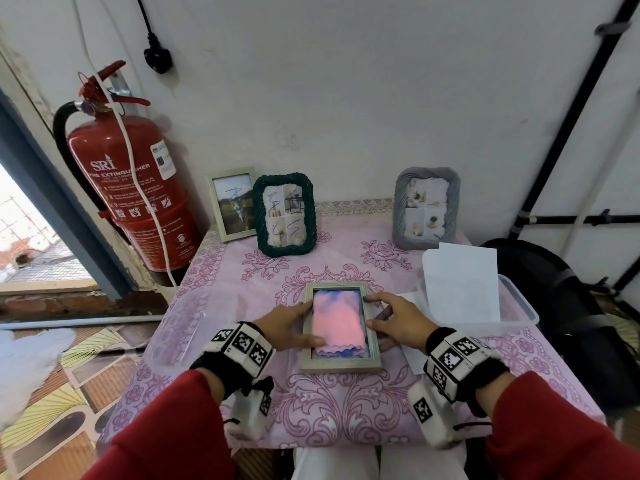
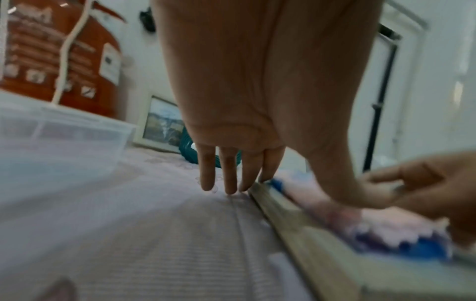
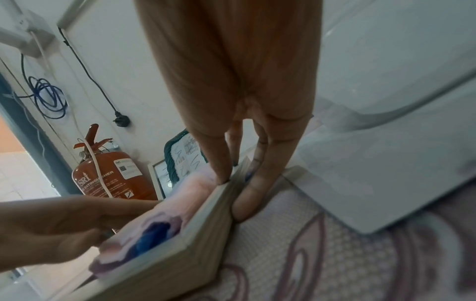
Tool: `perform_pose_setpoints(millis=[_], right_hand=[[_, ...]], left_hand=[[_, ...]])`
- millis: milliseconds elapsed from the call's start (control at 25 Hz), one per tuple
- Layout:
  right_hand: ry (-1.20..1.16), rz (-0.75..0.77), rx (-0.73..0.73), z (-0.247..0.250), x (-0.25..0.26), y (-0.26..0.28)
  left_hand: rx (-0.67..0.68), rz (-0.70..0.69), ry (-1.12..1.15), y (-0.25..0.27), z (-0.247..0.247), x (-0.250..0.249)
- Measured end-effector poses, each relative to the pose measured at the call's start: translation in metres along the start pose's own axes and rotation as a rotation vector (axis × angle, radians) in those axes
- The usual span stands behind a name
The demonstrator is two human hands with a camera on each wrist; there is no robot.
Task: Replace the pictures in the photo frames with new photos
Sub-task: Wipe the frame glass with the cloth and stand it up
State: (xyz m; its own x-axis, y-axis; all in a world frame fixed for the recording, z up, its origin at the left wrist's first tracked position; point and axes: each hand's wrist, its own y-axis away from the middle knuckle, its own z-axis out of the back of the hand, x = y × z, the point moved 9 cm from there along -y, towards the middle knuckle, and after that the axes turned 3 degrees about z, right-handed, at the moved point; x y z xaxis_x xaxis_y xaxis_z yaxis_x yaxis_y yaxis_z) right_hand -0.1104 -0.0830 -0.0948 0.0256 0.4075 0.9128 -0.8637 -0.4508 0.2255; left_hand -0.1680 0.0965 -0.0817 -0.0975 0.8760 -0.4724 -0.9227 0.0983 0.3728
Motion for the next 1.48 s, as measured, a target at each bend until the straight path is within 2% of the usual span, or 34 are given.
perform_pose_setpoints(millis=[40,160,200,360,480,680,840,1120,1280,1480], right_hand=[[-0.014,-0.001,0.003,0.0,-0.001,0.0],[-0.046,-0.013,0.013,-0.001,-0.006,-0.001],[-0.052,-0.015,0.013,0.0,-0.007,-0.001],[-0.093,-0.019,0.0,0.001,-0.014,-0.002],[-0.12,-0.013,-0.018,0.001,-0.018,-0.003],[-0.145,-0.009,-0.034,0.002,-0.023,-0.006],[-0.153,-0.014,-0.038,0.001,-0.025,-0.007],[-0.175,-0.034,-0.047,0.001,-0.022,-0.005],[-0.15,-0.064,-0.042,0.001,-0.017,-0.001],[-0.111,-0.133,-0.024,0.0,-0.013,-0.005]], left_hand=[[-0.058,0.015,0.067,-0.002,0.006,-0.001],[-0.369,0.152,0.179,-0.003,0.026,0.001],[-0.402,0.177,0.187,-0.004,0.025,-0.001],[-0.376,0.245,0.268,-0.012,0.006,-0.009],[-0.366,0.274,0.242,-0.016,0.0,-0.01],[-0.43,0.131,0.292,-0.014,0.006,-0.025],[-0.418,0.126,0.226,-0.016,0.005,-0.03],[-0.449,0.094,0.556,-0.019,0.016,-0.021],[-0.526,0.082,0.691,-0.008,0.037,-0.004],[-0.692,0.034,0.643,0.03,0.091,0.019]])
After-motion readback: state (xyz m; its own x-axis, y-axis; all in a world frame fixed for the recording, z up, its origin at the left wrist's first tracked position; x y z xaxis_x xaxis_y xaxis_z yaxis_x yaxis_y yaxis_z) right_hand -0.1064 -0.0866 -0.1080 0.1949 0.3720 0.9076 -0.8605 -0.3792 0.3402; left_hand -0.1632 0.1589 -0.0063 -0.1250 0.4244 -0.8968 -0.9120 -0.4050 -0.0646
